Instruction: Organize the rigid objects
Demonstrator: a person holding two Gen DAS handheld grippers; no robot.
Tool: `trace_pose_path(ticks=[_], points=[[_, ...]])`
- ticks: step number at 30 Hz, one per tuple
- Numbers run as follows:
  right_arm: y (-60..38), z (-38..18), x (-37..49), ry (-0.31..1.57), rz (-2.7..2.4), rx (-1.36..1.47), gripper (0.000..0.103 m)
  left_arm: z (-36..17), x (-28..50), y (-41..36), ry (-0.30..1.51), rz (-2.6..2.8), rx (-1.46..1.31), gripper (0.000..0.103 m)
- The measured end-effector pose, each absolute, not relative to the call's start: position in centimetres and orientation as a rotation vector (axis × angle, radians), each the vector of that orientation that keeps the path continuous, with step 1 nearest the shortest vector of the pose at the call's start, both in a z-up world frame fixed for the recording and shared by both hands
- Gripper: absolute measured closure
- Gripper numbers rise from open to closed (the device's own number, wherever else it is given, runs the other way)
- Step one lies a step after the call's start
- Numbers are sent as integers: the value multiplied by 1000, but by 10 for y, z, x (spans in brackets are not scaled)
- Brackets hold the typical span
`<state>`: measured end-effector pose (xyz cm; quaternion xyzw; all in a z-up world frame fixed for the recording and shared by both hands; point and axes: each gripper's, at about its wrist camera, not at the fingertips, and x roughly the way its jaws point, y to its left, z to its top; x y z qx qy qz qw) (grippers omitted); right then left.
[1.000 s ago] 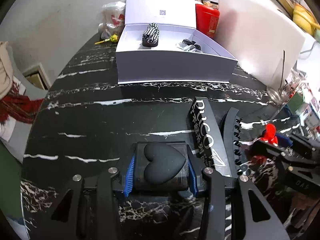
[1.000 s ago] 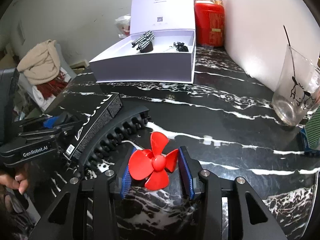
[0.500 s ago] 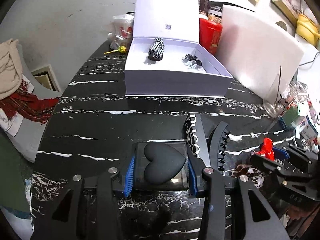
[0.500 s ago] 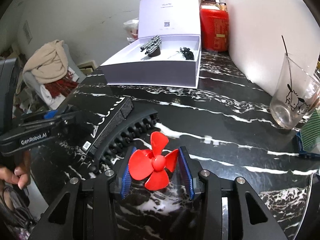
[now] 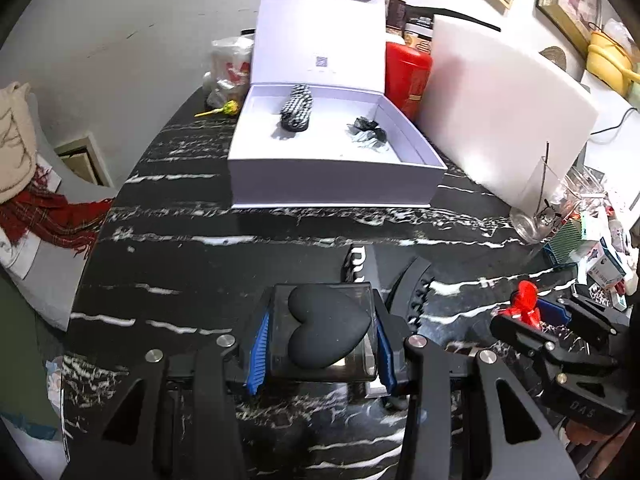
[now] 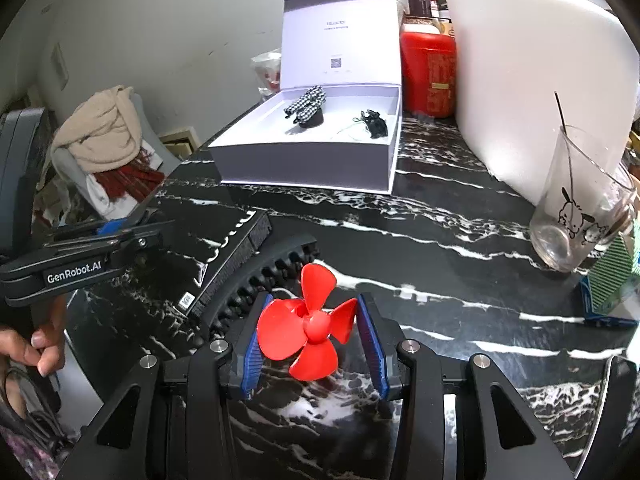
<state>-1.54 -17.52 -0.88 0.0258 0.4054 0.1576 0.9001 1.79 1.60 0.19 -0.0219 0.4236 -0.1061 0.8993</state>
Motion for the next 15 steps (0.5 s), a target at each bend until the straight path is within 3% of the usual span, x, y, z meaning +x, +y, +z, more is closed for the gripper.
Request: trace_pose_path(ticks=[15], points=[[-172, 11, 18, 803, 364, 14, 61, 22, 56, -4, 868, -280, 11, 61]])
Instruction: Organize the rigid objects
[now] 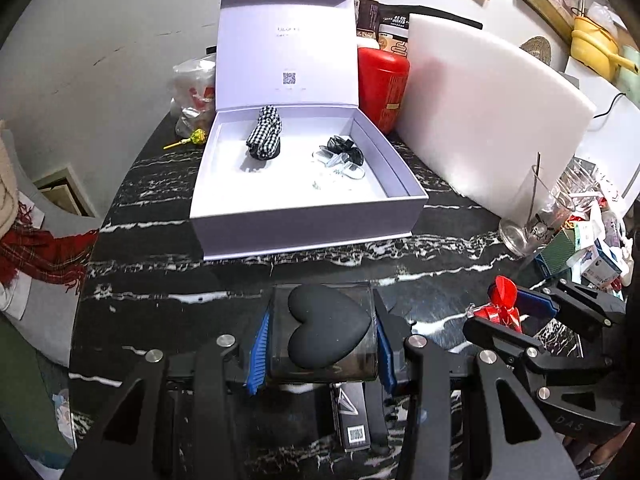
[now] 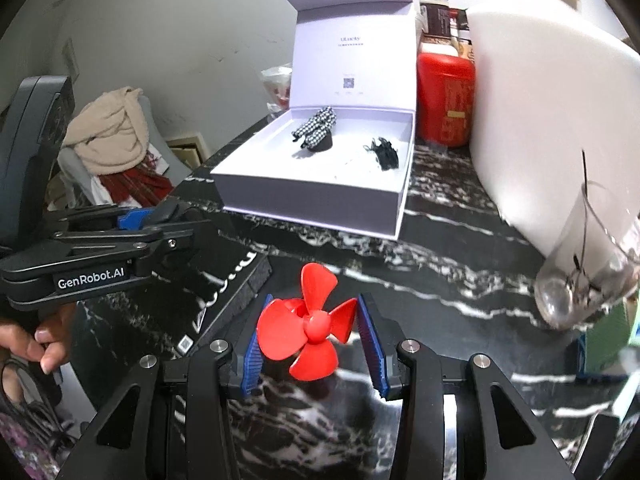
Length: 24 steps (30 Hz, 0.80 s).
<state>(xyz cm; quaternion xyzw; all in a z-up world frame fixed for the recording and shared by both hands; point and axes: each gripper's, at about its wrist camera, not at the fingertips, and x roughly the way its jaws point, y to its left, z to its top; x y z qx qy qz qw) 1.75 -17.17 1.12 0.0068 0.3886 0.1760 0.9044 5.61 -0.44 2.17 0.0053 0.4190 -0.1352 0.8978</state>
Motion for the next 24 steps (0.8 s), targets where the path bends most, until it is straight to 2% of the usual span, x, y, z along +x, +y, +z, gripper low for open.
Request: trace_pose_path(ticks=[24], points=[[-172, 45, 82, 714, 404, -36, 61, 48, 116, -14, 787, -295, 64, 61]])
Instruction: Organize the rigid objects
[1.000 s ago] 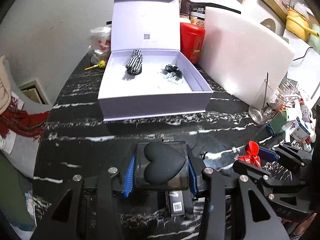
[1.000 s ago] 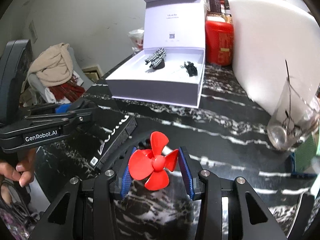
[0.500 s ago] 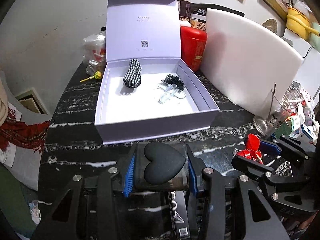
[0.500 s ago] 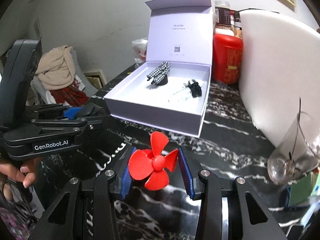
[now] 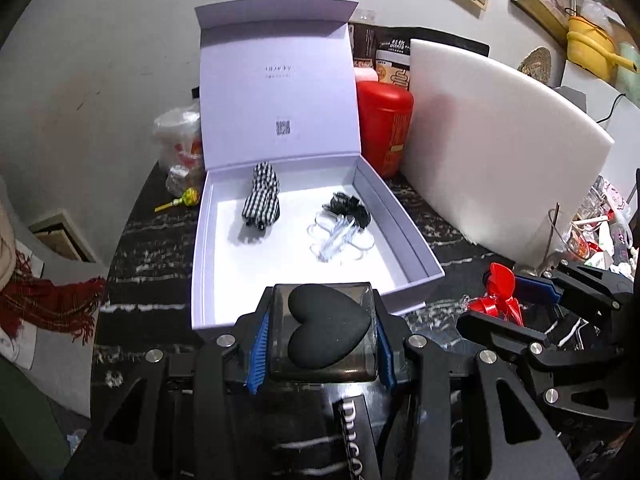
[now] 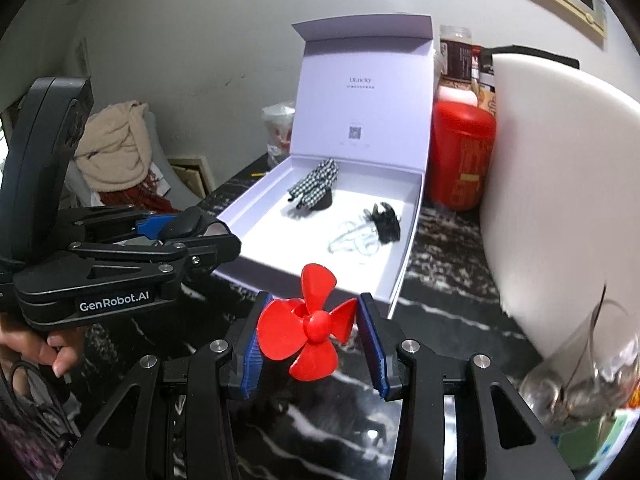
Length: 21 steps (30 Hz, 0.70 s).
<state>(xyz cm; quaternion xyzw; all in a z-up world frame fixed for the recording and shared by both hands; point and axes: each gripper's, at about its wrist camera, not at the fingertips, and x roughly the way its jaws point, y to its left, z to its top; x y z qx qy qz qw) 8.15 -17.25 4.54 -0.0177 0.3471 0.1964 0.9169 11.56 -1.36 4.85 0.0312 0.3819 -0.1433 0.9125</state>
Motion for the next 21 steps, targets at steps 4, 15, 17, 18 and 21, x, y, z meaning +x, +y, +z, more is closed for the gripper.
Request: trace_pose_path(ticks=[4, 15, 17, 18, 21], points=[[-172, 50, 91, 699, 407, -47, 61, 52, 128, -15, 771, -292, 68, 61], [-175, 58, 128, 667, 409, -45, 61, 57, 161, -15, 751, -278, 72, 61], [-175, 59, 135, 664, 408, -45, 61, 58, 168, -16, 747, -278, 75, 61], [-175, 59, 138, 662, 408, -45, 61, 58, 172, -16, 743, -277, 77, 61], [-175, 61, 150, 656, 407, -47, 61, 59, 180, -17, 737, -278, 76, 61]])
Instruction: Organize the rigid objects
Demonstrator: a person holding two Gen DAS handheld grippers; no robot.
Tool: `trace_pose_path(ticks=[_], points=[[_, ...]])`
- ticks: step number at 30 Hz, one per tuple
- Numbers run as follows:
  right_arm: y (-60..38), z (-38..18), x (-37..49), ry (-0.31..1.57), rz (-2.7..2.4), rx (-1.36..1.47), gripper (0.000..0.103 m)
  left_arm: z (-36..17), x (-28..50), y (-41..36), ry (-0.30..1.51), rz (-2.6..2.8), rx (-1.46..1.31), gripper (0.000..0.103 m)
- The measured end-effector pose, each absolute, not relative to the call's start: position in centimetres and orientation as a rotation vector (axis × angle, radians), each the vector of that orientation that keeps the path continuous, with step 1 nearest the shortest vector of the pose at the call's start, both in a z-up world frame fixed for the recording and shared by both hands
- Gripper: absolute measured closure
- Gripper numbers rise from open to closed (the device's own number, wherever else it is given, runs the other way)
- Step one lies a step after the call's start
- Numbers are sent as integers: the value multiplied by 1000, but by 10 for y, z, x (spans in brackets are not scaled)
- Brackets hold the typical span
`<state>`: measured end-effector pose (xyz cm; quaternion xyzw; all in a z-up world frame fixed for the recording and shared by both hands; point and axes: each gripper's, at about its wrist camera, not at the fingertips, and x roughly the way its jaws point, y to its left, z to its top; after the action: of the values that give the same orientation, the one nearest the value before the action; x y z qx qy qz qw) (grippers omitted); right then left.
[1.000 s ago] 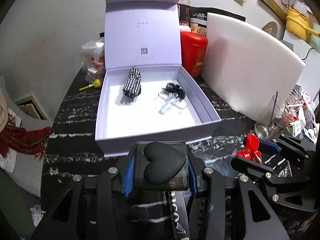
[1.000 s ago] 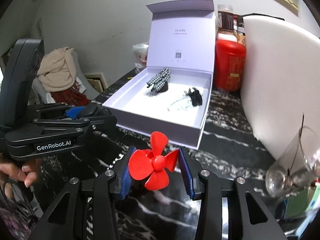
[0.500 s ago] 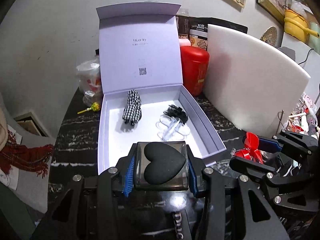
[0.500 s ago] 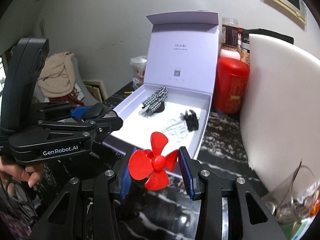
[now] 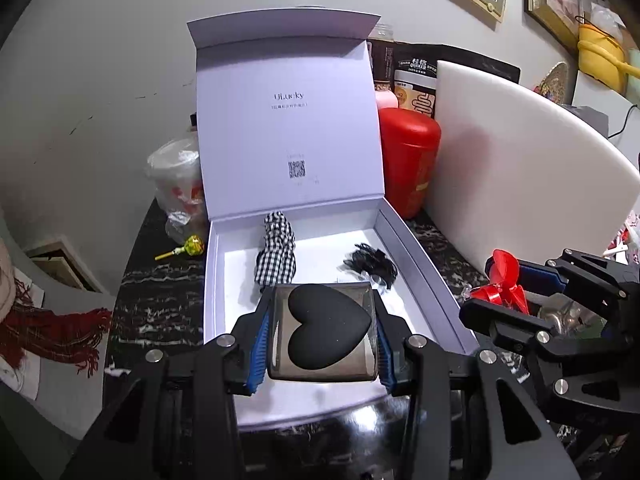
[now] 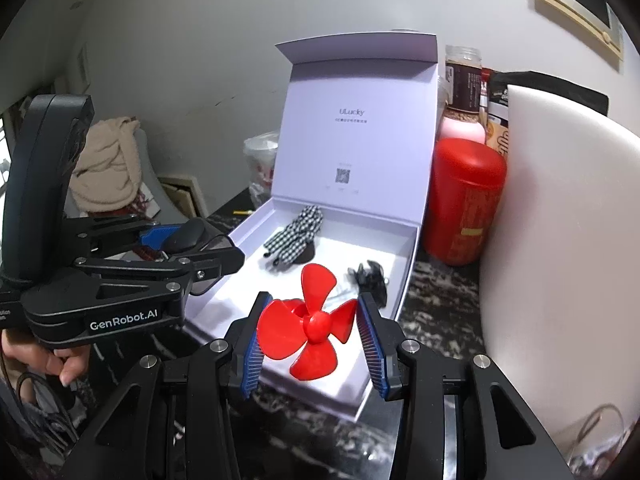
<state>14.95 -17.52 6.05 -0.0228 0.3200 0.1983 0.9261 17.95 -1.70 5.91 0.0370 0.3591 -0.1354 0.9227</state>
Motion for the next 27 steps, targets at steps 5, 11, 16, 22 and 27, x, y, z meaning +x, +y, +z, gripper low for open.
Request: trace_pose_path(ticks=[5, 11, 16, 22, 27], points=[[-173, 63, 165, 644, 411, -62, 61, 62, 192, -19, 721, -280, 82, 61], [-169, 65, 183, 636, 421, -73, 61, 62, 209, -19, 709, -274, 87, 61], [-168, 65, 202, 631, 417, -72, 61, 61, 225, -18, 702, -262, 100, 61], [-169, 66, 224, 625, 392, -74, 61, 58, 244, -18, 695, -256, 110, 61], [-168, 68, 243, 619, 372, -106, 61, 59, 258, -17, 677, -241, 125, 61]])
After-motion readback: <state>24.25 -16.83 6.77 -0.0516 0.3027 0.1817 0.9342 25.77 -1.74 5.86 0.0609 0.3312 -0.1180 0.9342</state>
